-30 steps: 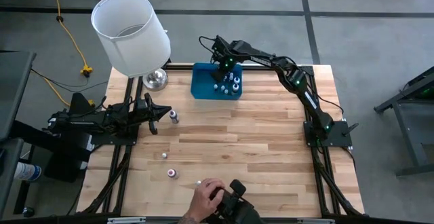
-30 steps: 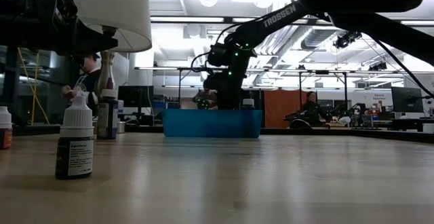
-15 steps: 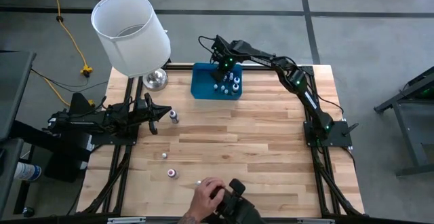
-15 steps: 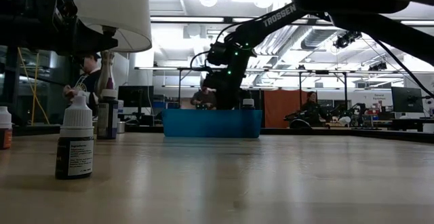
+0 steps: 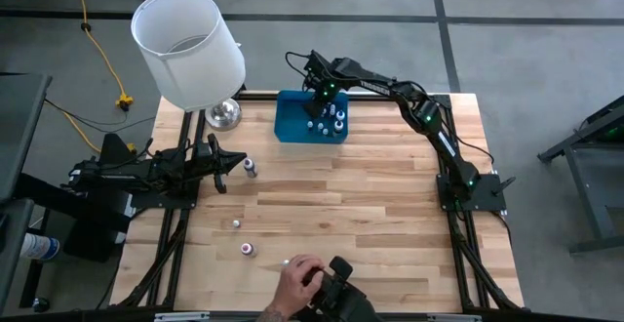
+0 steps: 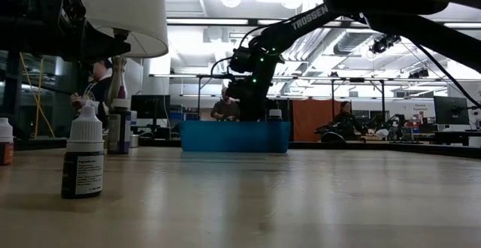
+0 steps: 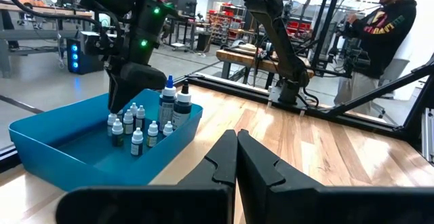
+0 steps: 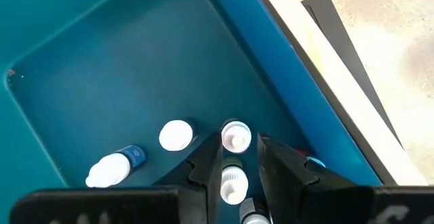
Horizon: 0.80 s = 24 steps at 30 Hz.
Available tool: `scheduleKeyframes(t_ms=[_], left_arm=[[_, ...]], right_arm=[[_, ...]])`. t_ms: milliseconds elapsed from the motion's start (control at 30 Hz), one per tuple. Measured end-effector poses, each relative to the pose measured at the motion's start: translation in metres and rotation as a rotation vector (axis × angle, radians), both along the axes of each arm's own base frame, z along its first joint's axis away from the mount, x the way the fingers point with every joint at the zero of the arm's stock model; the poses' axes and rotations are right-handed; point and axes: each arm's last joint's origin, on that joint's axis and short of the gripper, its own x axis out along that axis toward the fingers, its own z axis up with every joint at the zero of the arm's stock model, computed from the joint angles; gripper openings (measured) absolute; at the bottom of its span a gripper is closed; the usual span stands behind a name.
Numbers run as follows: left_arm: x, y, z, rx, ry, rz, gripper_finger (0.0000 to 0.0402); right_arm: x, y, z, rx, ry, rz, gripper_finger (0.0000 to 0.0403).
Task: Pick & Place food coloring
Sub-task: Put the small black food coloring bottle into the blue bin
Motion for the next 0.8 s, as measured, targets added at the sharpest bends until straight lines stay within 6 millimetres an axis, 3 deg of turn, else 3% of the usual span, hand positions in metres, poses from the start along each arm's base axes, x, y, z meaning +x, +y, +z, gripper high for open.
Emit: scheduleKeyframes(t_ms=[233, 533, 800], left_arm=[[0.000, 0.000, 0.000, 0.000, 0.000, 0.000, 0.0000], [0.000, 0.000, 0.000, 0.000, -0.001, 0.000, 0.0000], [0.000, 0.000, 0.000, 0.000, 0.000, 0.000, 0.0000]], right_arm=[[-0.001, 0.000, 0.005, 0.006, 0.008, -0.003, 0.0085], [0.000, 0.001, 0.047, -0.016, -0.047, 0.080, 0.0085], [-0.005, 0.017, 0.084, -0.071, -0.133, 0.211, 0.0089]])
